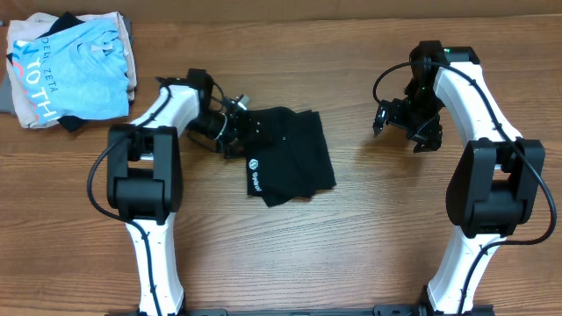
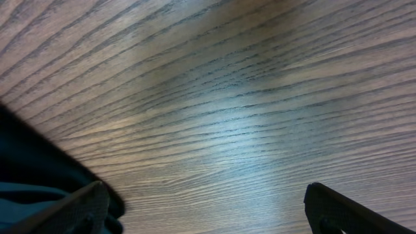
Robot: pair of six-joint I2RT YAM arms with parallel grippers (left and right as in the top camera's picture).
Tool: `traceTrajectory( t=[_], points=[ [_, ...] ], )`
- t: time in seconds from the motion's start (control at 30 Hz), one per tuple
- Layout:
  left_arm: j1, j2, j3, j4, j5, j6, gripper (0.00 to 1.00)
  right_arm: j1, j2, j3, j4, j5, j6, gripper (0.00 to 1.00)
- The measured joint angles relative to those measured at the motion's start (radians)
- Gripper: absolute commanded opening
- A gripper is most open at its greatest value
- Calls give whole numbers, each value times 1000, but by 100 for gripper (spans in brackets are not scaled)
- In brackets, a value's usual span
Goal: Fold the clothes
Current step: 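Carry the black bundle leftward to the clothes stack with the left gripper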
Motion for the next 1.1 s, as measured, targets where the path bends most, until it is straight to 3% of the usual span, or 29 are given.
traceTrajectory(
  t=[0.1, 0.2, 0.23, 0.27, 0.6, 0.83, 1.1],
  points=[
    [-31, 0, -4, 37, -2, -33, 63, 0, 0, 0, -4, 0, 0, 100],
    [-58, 0, -13, 76, -31, -68, 27, 0, 0, 0, -12, 0, 0, 100],
    [-66, 1, -13, 88, -47, -89, 9, 0, 0, 0, -16, 0, 0, 100],
    [-72, 1, -13, 96, -64, -120, 4, 0, 0, 0, -17, 0, 0, 100],
    [-71, -1, 17, 53, -119, -241, 4, 0, 0, 0, -34, 0, 0, 100],
    [6, 16, 281, -217, -410, -216, 4, 0, 0, 0, -35, 0, 0, 100],
    [107, 16, 475, -266, -741, -156, 4, 0, 0, 0, -36, 0, 0, 100]
  ],
)
